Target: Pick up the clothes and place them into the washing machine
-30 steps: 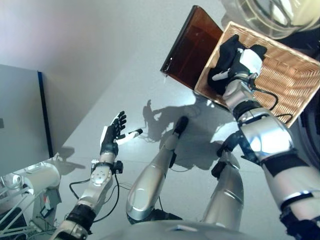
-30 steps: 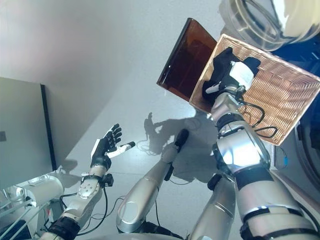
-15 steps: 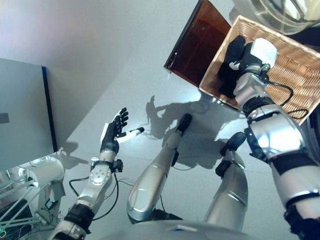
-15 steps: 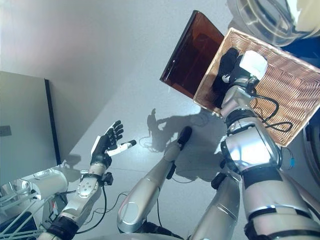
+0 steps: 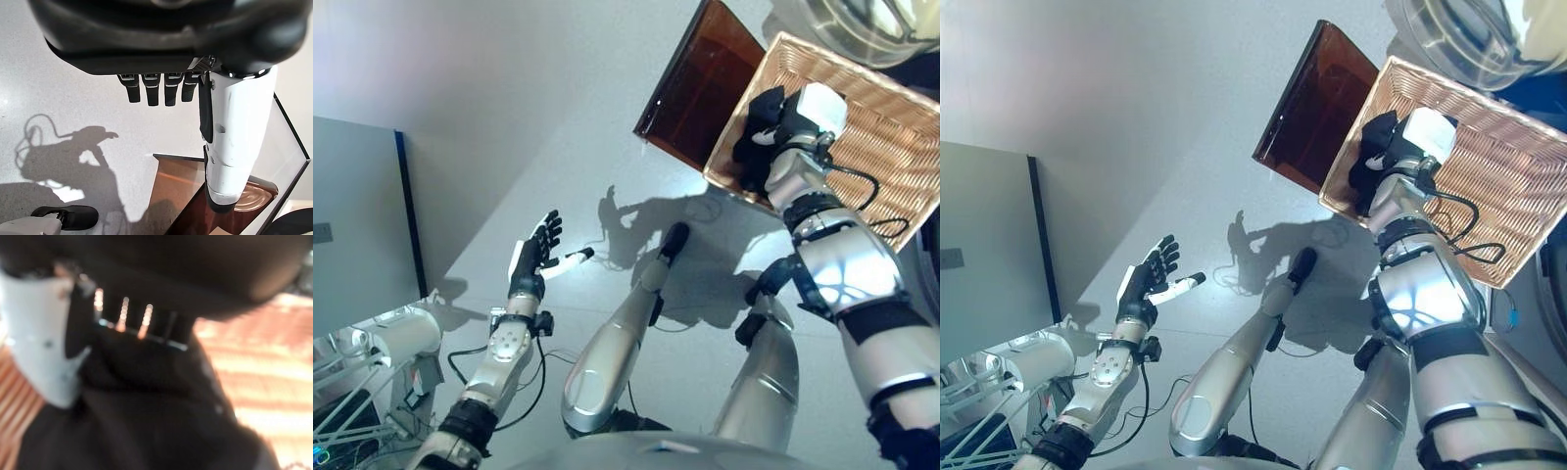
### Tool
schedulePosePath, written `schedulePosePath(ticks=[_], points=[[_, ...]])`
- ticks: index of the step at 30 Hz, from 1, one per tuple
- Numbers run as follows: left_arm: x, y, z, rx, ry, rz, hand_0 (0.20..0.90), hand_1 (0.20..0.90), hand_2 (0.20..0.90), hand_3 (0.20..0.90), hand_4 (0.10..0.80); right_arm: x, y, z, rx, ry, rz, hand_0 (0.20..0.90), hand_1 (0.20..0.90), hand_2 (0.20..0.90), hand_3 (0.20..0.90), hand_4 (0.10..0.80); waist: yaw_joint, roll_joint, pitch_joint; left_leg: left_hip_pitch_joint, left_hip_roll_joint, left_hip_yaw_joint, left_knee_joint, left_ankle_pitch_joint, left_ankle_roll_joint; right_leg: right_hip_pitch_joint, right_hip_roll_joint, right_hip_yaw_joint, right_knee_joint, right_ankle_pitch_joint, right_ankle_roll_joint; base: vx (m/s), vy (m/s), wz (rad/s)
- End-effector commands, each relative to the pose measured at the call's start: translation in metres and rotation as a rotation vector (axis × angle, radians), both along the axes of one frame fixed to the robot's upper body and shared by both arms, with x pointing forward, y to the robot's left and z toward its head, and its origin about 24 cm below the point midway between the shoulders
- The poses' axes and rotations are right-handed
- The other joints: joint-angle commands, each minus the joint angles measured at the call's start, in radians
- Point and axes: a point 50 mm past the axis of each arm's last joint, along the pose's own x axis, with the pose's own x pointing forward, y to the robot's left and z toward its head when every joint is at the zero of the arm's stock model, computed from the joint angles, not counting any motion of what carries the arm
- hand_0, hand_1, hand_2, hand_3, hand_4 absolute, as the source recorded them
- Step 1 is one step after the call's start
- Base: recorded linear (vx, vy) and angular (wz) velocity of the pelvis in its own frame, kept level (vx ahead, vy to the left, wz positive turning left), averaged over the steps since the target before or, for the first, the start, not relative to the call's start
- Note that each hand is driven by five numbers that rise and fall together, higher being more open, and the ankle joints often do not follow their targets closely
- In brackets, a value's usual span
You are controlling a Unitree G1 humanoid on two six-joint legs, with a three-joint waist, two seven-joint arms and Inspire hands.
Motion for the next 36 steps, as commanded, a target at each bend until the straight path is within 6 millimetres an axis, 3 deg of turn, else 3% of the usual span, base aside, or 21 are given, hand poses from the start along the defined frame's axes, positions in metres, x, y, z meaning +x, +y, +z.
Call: schedulePosePath(ticks=[1,3,6,7,8,9,10,15,19,26,36], points=[[-0.008,0.016,0.002,0.049,-0.029,0.054,0.9,0.9,0.9,0.9,0.8,0.006,0.016,0.033,0.064,-0.217,0.071,0.2,0.2,0.2,0.2,0.3,-0.031,0.108,0.04,0.043,-0.049,0.076,-0.103,0.036,-0.014,0.049,0.044,0.037,0.026,-0.078,0.007,0.035,0.01,-0.2],[-0.008,0.017,-0.001,0.051,-0.016,0.065,0.9,0.9,0.9,0.9,0.8,0.006,0.017,0.033,0.124,-0.248,0.08,0.2,0.2,0.2,0.2,0.3,-0.041,0.102,0.04,0.052,-0.048,0.081,-0.104,0.034,-0.014,0.059,0.047,0.04,0.017,-0.075,0.007,0.034,0.005,-0.2],[-0.013,0.019,-0.02,0.039,0.067,0.121,0.9,0.9,0.9,0.9,0.8,0.002,0.014,0.027,0.517,-0.438,0.121,0.2,0.2,0.2,0.2,0.3,-0.09,0.067,0.04,0.097,-0.036,0.117,-0.106,0.016,-0.011,0.111,0.061,0.059,-0.027,-0.064,0.008,0.055,-0.012,-0.33],[-0.013,0.019,-0.02,0.039,0.068,0.12,0.9,0.9,0.9,0.9,0.8,0.002,0.014,0.026,0.517,-0.437,0.12,0.2,0.2,0.2,0.2,0.3,-0.09,0.067,0.04,0.099,-0.035,0.118,-0.107,0.016,-0.011,0.113,0.062,0.059,-0.029,-0.063,0.008,0.046,-0.007,-0.29],[-0.015,0.02,-0.024,0.041,0.087,0.124,0.9,0.9,0.9,0.9,0.8,0.0,0.011,0.024,0.589,-0.469,0.128,0.2,0.2,0.2,0.2,0.3,-0.099,0.062,0.04,0.109,-0.033,0.123,-0.106,0.012,-0.012,0.124,0.063,0.061,-0.036,-0.061,0.008,0.051,-0.01,-0.27],[-0.018,0.02,-0.031,0.033,0.12,0.127,0.9,0.9,0.9,0.9,0.8,-0.006,0.002,0.017,0.796,-0.562,0.139,0.2,0.2,0.2,0.2,0.3,-0.122,0.05,0.04,0.136,-0.03,0.137,-0.105,0.003,-0.011,0.153,0.068,0.067,-0.053,-0.059,0.009,0.052,-0.01,-0.26],[-0.019,0.02,-0.031,0.034,0.122,0.126,0.9,0.9,0.9,0.9,0.8,-0.006,0.002,0.016,0.797,-0.561,0.138,0.2,0.2,0.2,0.2,0.3,-0.121,0.051,0.04,0.138,-0.03,0.138,-0.106,0.002,-0.011,0.156,0.069,0.067,-0.054,-0.059,0.009,0.054,-0.01,-0.27],[-0.028,0.022,-0.046,-0.001,0.203,0.128,0.9,0.9,0.9,0.9,0.8,-0.028,-0.011,-0.021,1.271,-0.723,0.207,0.2,0.2,0.2,0.2,0.3,-0.172,0.027,0.04,0.204,-0.022,0.173,-0.102,-0.021,-0.012,0.231,0.083,0.092,-0.099,-0.052,0.009,0.052,-0.019,-0.28],[-0.038,0.018,-0.059,-0.038,0.274,0.11,0.9,0.9,0.9,0.9,0.8,-0.042,-0.012,-0.038,1.576,-0.849,0.291,0.2,0.2,0.2,0.2,0.3,-0.199,0.025,0.018,0.247,-0.016,0.195,-0.105,-0.035,-0.011,0.27,0.098,0.11,-0.131,-0.045,0.007,0.059,-0.019,-0.27],[-0.053,0.008,-0.078,-0.091,0.37,0.103,0.9,0.9,0.9,0.9,0.8,-0.049,-0.021,-0.04,1.752,-0.958,0.323,0.2,0.2,0.2,0.2,0.3,-0.227,0.044,-0.031,0.29,-0.016,0.224,-0.117,-0.048,-0.012,0.297,0.113,0.14,-0.154,-0.049,0.002,0.043,-0.015,-0.19],[-0.074,-0.002,-0.102,-0.115,0.51,0.09,0.9,0.9,0.9,0.9,0.8,-0.054,-0.037,-0.024,1.804,-1.09,0.383,0.2,0.2,0.2,0.2,0.3,-0.261,0.053,-0.079,0.326,-0.008,0.256,-0.136,-0.053,-0.013,0.31,0.142,0.178,-0.161,-0.055,-0.005,0.022,-0.024,-0.15]])
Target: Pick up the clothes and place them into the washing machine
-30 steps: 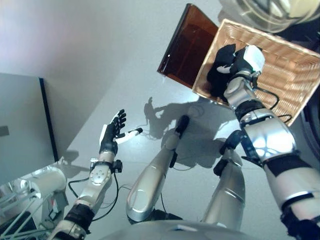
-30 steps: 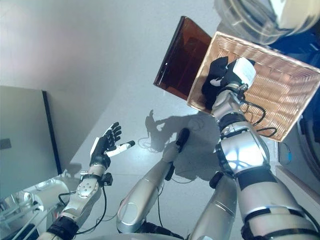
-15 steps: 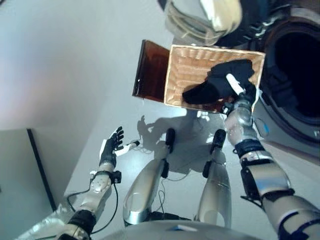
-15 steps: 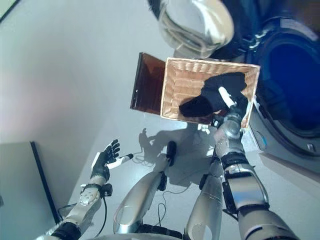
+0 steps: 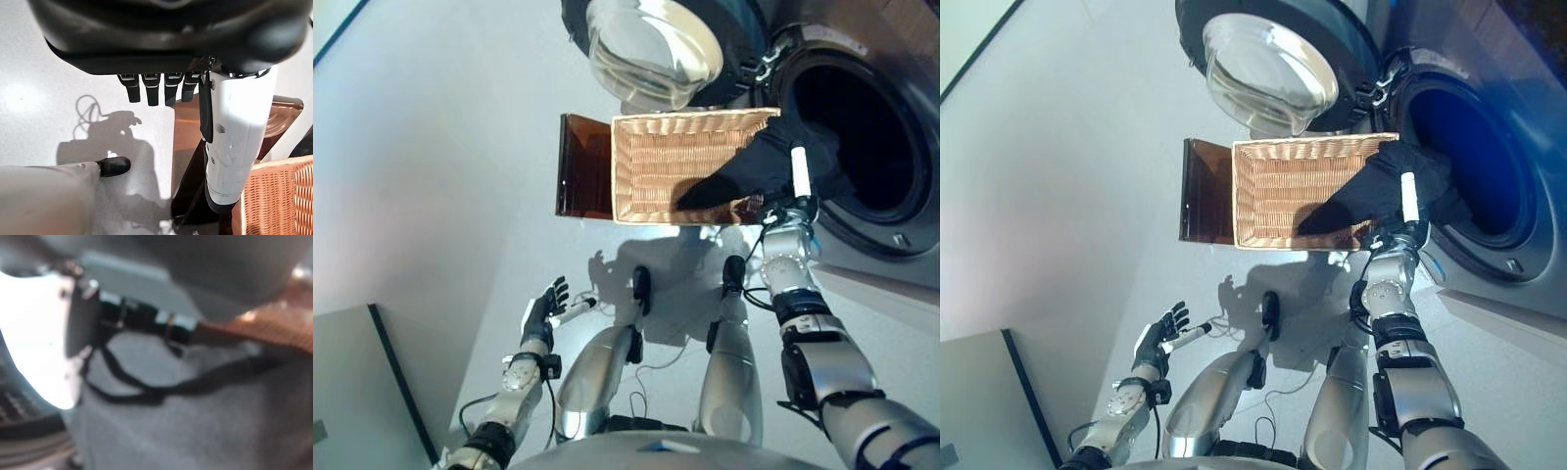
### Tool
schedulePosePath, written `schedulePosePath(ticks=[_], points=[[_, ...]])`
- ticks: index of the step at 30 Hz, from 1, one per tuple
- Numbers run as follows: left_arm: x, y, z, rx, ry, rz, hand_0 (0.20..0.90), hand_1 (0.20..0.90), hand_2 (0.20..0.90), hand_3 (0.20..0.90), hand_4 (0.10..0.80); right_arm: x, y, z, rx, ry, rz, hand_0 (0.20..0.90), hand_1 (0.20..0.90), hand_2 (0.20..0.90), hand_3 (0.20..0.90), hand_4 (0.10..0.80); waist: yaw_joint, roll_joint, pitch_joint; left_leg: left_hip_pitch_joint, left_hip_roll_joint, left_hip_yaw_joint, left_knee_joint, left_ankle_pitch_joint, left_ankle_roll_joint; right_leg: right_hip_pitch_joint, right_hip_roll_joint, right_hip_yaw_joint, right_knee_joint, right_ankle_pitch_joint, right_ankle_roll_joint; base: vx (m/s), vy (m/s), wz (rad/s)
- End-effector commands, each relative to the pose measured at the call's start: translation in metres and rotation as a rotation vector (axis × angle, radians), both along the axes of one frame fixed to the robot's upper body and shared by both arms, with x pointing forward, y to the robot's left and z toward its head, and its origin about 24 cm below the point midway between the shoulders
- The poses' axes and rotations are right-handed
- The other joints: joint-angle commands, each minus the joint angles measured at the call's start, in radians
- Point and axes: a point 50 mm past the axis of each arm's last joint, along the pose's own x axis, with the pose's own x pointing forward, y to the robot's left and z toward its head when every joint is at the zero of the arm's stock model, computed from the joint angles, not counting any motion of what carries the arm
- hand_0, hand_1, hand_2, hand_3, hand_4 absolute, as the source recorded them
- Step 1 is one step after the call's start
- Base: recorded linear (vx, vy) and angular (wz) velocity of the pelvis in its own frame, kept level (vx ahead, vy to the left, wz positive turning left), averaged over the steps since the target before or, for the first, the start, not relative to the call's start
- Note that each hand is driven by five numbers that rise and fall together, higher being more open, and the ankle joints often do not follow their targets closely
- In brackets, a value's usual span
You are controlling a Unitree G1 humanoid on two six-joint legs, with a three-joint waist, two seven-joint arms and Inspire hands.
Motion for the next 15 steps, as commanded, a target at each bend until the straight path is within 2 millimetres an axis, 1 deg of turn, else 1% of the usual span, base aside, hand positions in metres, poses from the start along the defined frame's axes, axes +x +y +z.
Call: schedulePosePath(ticks=[1,3,5,8,12,15], points=[[-0.022,0.003,-0.012,-0.002,0.056,0.027,0.9,0.9,0.9,0.9,0.8,0.005,-0.02,0.078,-0.092,-0.337,-0.05,0.2,0.2,0.2,0.2,0.3,-0.013,0.06,-0.088,-0.062,-0.048,-0.001,0.043,-0.017,-0.056,0.002,0.058,-0.017,0.136,-0.189,-0.037,0.02,-0.031,-0.09],[-0.024,0.001,-0.014,-0.001,0.069,0.017,0.9,0.9,0.9,0.9,0.8,0.006,-0.025,0.088,-0.122,-0.352,-0.054,0.2,0.2,0.2,0.2,0.3,-0.016,0.06,-0.096,-0.059,-0.046,0.002,0.043,-0.019,-0.056,0.003,0.061,-0.014,0.139,-0.191,-0.038,0.013,-0.034,-0.07],[-0.026,0.001,-0.016,0.006,0.081,0.002,0.9,0.9,0.9,0.9,0.8,0.007,-0.031,0.102,-0.133,-0.379,-0.071,0.2,0.2,0.2,0.2,0.3,-0.016,0.06,-0.103,-0.056,-0.045,0.005,0.044,-0.02,-0.056,0.001,0.065,-0.01,0.142,-0.194,-0.04,0.014,-0.024,-0.07],[-0.029,-0.002,-0.019,0.004,0.098,-0.009,0.9,0.9,0.9,0.9,0.8,0.008,-0.038,0.123,-0.119,-0.438,-0.104,0.2,0.2,0.2,0.2,0.3,-0.017,0.064,-0.111,-0.052,-0.046,0.006,0.044,-0.022,-0.056,0.0,0.067,-0.005,0.148,-0.196,-0.042,0.004,-0.007,-0.01],[-0.03,-0.003,-0.02,0.003,0.106,-0.019,0.9,0.9,0.9,0.9,0.8,0.004,-0.06,0.146,-0.036,-0.513,-0.211,0.2,0.2,0.2,0.2,0.3,-0.014,0.074,-0.121,-0.05,-0.048,0.001,0.044,-0.022,-0.057,0.0,0.067,-0.004,0.155,-0.202,-0.043,0.002,-0.012,0.04],[-0.03,-0.003,-0.021,0.006,0.11,-0.023,0.9,0.9,0.9,0.9,0.8,-0.001,-0.078,0.158,-0.019,-0.526,-0.282,0.2,0.2,0.2,0.2,0.3,-0.01,0.083,-0.13,-0.049,-0.051,-0.003,0.041,-0.02,-0.059,-0.001,0.065,-0.008,0.157,-0.206,-0.044,0.002,-0.003,0.07]])
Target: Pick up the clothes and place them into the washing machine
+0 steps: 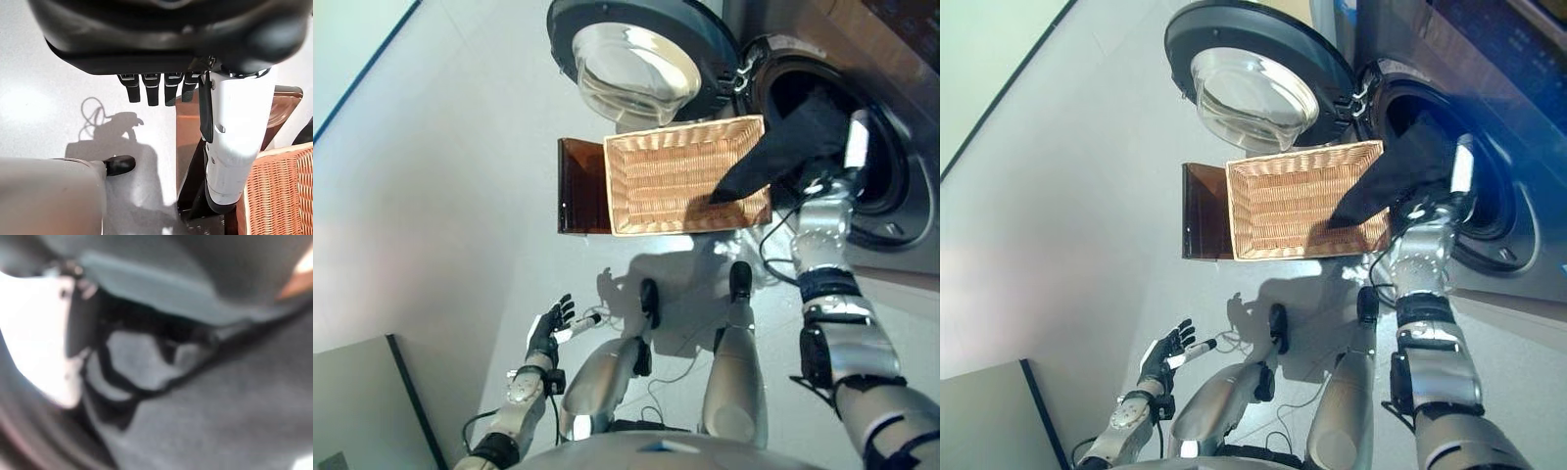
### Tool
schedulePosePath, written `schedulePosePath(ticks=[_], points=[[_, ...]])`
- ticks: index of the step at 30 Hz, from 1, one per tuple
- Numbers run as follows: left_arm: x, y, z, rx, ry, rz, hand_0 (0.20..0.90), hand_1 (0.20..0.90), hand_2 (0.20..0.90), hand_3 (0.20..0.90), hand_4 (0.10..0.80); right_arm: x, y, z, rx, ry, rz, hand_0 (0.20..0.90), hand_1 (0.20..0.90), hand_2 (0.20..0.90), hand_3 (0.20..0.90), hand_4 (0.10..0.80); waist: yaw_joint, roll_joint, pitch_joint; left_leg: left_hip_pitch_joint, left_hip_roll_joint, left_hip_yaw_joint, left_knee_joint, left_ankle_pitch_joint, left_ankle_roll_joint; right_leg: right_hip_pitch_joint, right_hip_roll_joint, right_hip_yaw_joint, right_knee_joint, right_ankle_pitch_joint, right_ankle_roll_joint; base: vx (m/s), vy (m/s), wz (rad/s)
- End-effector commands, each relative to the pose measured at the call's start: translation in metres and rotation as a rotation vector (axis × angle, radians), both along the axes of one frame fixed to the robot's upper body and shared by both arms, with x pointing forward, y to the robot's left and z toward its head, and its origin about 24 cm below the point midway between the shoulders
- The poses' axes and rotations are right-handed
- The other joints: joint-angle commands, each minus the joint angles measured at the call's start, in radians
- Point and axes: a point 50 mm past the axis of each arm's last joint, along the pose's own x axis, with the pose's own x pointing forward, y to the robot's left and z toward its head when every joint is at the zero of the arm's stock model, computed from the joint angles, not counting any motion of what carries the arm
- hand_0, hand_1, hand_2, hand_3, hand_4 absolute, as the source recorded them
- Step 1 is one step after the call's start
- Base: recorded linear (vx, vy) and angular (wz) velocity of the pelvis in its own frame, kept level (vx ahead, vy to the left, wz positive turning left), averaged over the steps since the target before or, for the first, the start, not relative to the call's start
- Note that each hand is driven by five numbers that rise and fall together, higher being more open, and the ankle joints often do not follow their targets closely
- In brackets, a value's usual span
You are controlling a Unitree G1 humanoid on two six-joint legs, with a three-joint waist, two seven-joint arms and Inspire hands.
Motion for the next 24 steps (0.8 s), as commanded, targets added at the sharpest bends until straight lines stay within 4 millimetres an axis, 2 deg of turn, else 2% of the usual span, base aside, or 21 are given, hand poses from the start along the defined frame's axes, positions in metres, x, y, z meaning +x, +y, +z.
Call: schedulePosePath(ticks=[1,2,4,5,9,12,15,20,24], points=[[-0.02,0.007,-0.01,0.039,0.054,-0.006,0.9,0.9,0.9,0.9,0.8,-0.013,-0.039,0.096,-0.12,-0.286,-0.173,0.2,0.2,0.2,0.2,0.3,0.011,0.028,-0.095,-0.06,-0.048,-0.019,0.04,-0.014,-0.063,-0.003,0.061,-0.035,0.161,-0.209,-0.046,0.011,0.002,0.1],[-0.021,0.008,-0.011,0.044,0.061,-0.013,0.9,0.9,0.9,0.9,0.8,-0.018,-0.052,0.106,-0.105,-0.285,-0.221,0.2,0.2,0.2,0.2,0.3,0.017,0.033,-0.102,-0.059,-0.051,-0.02,0.037,-0.013,-0.064,-0.003,0.06,-0.036,0.163,-0.211,-0.046,0.012,0.006,0.07],[-0.02,0.007,-0.011,0.042,0.058,-0.014,0.9,0.9,0.9,0.9,0.8,-0.018,-0.053,0.108,-0.107,-0.287,-0.222,0.2,0.2,0.2,0.2,0.3,0.018,0.035,-0.101,-0.06,-0.051,-0.02,0.036,-0.013,-0.064,-0.004,0.06,-0.036,0.163,-0.211,-0.046,0.008,0.003,0.05],[-0.022,0.007,-0.012,0.043,0.064,-0.024,0.9,0.9,0.9,0.9,0.8,-0.025,-0.066,0.121,-0.09,-0.301,-0.273,0.2,0.2,0.2,0.2,0.3,0.022,0.04,-0.109,-0.057,-0.052,-0.022,0.034,-0.012,-0.065,-0.003,0.056,-0.038,0.166,-0.214,-0.045,0.009,0.002,0.07],[-0.022,0.009,-0.011,0.058,0.062,-0.043,0.9,0.9,0.9,0.9,0.8,-0.041,-0.088,0.153,-0.117,-0.288,-0.363,0.2,0.2,0.2,0.2,0.3,0.033,0.044,-0.129,-0.055,-0.055,-0.029,0.03,-0.011,-0.067,-0.001,0.052,-0.044,0.168,-0.217,-0.043,0.014,0.0,0.06],[-0.022,0.01,-0.011,0.064,0.059,-0.056,0.9,0.9,0.9,0.9,0.8,-0.049,-0.1,0.169,-0.13,-0.239,-0.41,0.2,0.2,0.2,0.2,0.3,0.044,0.045,-0.138,-0.055,-0.057,-0.033,0.029,-0.01,-0.069,-0.002,0.051,-0.047,0.169,-0.217,-0.041,0.002,-0.002,0.01],[-0.022,0.008,-0.01,0.066,0.058,-0.063,0.9,0.9,0.9,0.9,0.8,-0.054,-0.102,0.184,-0.116,-0.246,-0.438,0.2,0.2,0.2,0.2,0.3,0.048,0.054,-0.139,-0.057,-0.058,-0.032,0.024,-0.005,-0.072,-0.005,0.05,-0.045,0.169,-0.218,-0.04,0.0,-0.001,0.01],[-0.021,0.007,-0.011,0.078,0.064,-0.059,0.9,0.9,0.9,0.9,0.8,-0.057,-0.107,0.175,-0.009,-0.225,-0.491,0.2,0.2,0.2,0.2,0.3,0.045,0.067,-0.14,-0.055,-0.059,-0.037,0.021,0.0,-0.073,-0.004,0.05,-0.049,0.174,-0.22,-0.044,-0.001,-0.006,0.05],[-0.021,0.007,-0.011,0.08,0.063,-0.055,0.9,0.9,0.9,0.9,0.8,-0.059,-0.109,0.172,0.013,-0.199,-0.51,0.2,0.2,0.2,0.2,0.3,0.048,0.077,-0.148,-0.055,-0.061,-0.042,0.015,0.004,-0.075,-0.005,0.047,-0.052,0.176,-0.223,-0.045,0.002,0.009,0.04]])
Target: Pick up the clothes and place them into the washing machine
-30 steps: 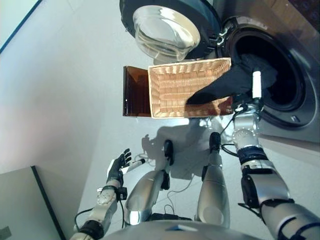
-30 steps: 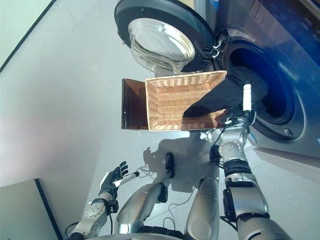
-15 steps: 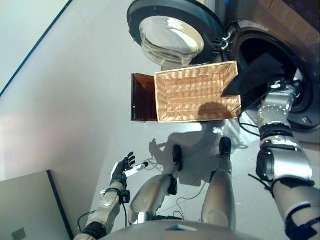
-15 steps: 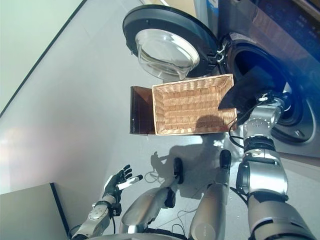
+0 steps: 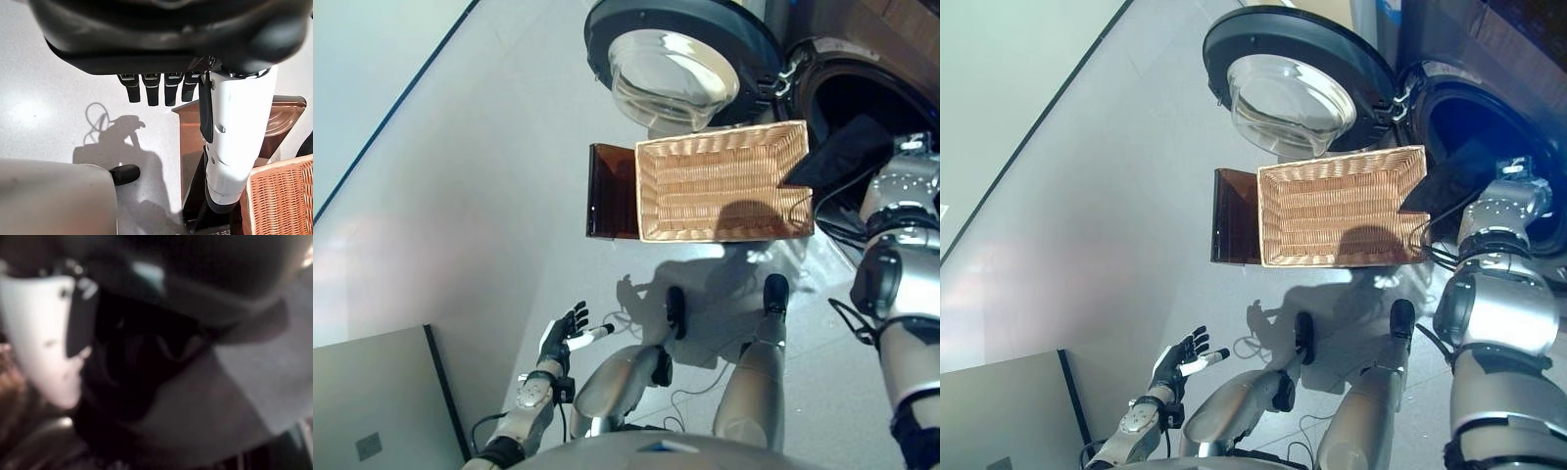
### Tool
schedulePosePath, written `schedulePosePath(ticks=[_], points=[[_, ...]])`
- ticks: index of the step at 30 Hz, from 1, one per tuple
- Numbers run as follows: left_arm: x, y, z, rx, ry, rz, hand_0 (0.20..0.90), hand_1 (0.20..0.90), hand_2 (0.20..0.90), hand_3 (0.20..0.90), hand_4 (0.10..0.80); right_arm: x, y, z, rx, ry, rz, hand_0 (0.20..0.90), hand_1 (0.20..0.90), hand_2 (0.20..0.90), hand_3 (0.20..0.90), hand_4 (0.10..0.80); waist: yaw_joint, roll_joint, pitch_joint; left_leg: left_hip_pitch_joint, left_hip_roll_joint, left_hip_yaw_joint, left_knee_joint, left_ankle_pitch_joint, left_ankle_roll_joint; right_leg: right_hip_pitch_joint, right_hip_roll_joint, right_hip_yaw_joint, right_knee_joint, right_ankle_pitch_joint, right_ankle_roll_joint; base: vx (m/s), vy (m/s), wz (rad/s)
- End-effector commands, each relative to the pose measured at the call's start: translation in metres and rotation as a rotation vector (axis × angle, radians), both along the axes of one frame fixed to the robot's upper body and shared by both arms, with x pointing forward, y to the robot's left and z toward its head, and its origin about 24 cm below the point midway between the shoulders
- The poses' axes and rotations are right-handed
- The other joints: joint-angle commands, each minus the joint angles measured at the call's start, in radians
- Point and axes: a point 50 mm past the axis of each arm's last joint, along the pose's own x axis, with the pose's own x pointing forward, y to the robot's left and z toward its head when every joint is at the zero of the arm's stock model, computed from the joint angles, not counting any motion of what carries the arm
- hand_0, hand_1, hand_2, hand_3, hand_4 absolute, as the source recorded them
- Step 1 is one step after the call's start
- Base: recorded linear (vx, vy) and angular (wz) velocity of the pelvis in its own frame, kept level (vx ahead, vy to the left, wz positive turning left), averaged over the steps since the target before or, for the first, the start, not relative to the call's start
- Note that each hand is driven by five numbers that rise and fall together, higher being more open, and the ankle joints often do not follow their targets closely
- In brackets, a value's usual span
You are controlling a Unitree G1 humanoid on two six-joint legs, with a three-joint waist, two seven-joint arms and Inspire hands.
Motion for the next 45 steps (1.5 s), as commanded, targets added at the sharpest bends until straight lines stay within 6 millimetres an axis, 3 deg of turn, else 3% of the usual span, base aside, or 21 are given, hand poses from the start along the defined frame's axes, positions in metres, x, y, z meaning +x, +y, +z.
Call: schedulePosePath(ticks=[1,15,24,32,45], points=[[-0.014,0.022,-0.006,0.092,0.033,0.023,0.9,0.9,0.9,0.9,0.8,-0.048,-0.044,0.118,-0.321,-0.228,-0.23,0.2,0.2,0.2,0.2,0.3,0.009,0.021,-0.105,-0.041,-0.022,-0.026,0.014,0.007,-0.086,-0.006,0.095,-0.048,0.19,-0.224,-0.075,0.002,0.011,0.05],[-0.019,0.021,-0.007,0.092,0.04,0.036,0.9,0.9,0.9,0.9,0.8,-0.06,-0.038,0.137,-0.24,-0.357,-0.348,0.2,0.2,0.2,0.2,0.3,0.011,0.051,-0.114,-0.044,-0.031,-0.038,0.001,0.02,-0.087,-0.016,0.091,-0.052,0.201,-0.23,-0.077,-0.005,0.006,0.01],[-0.014,0.03,0.005,0.082,-0.038,0.04,0.9,0.9,0.9,0.9,0.8,-0.051,-0.034,0.149,-0.493,-0.084,-0.266,0.2,0.2,0.2,0.2,0.3,0.038,0.055,-0.059,-0.067,-0.026,-0.03,0.017,0.023,-0.085,-0.075,0.09,-0.04,0.264,-0.24,-0.076,-0.048,-0.02,-0.03],[0.006,0.018,0.03,0.003,-0.18,0.002,0.9,0.9,0.9,0.9,0.8,-0.051,-0.029,0.168,-0.596,-0.016,-0.253,0.2,0.2,0.2,0.2,0.3,0.035,0.078,0.018,-0.119,-0.016,-0.018,0.028,0.049,-0.104,-0.152,0.091,-0.048,0.336,-0.264,-0.09,-0.041,-0.072,0.11],[0.013,0.004,0.044,-0.05,-0.252,-0.042,0.9,0.9,0.9,0.9,0.8,-0.095,-0.051,0.208,-0.624,-0.037,-0.406,0.2,0.2,0.2,0.2,0.3,0.028,0.094,0.026,-0.155,-0.021,-0.021,0.014,0.065,-0.128,-0.236,0.081,-0.037,0.433,-0.321,-0.101,0.027,-0.047,0.08]])
